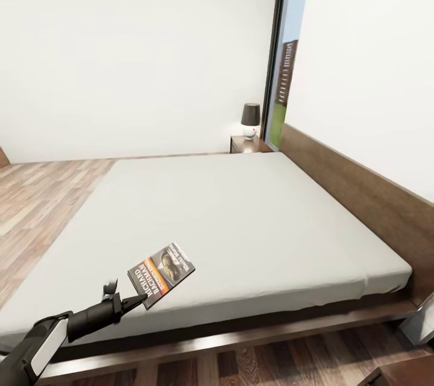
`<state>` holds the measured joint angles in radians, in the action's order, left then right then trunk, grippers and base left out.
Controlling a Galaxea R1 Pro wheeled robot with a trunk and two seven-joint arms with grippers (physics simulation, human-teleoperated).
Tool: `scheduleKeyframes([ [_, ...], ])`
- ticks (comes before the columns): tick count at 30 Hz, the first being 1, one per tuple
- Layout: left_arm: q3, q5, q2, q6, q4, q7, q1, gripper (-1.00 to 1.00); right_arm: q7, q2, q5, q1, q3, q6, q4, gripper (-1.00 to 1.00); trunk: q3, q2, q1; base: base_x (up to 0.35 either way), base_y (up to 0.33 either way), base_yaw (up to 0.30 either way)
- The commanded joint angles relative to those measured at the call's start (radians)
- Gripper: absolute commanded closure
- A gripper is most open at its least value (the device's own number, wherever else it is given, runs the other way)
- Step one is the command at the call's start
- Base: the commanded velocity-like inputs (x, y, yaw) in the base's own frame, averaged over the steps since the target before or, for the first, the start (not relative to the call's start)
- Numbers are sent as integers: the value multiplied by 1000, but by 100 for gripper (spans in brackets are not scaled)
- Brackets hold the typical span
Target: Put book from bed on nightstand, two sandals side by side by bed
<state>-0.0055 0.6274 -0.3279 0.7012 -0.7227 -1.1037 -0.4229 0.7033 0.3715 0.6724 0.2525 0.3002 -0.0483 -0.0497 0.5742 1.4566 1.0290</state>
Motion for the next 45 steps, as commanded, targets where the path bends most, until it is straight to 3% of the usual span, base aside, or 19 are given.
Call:
scheduleKeyframes([
  [1,-1,5,0,8,0,-1,-1,100,6,0,7,2,8,-5,-4,-100,-1,1,0,0,0,0],
  [45,-1,5,0,8,3,-1,-1,100,4,0,7,2,10,-4,-4,-100,-70,1,0,0,0,0],
])
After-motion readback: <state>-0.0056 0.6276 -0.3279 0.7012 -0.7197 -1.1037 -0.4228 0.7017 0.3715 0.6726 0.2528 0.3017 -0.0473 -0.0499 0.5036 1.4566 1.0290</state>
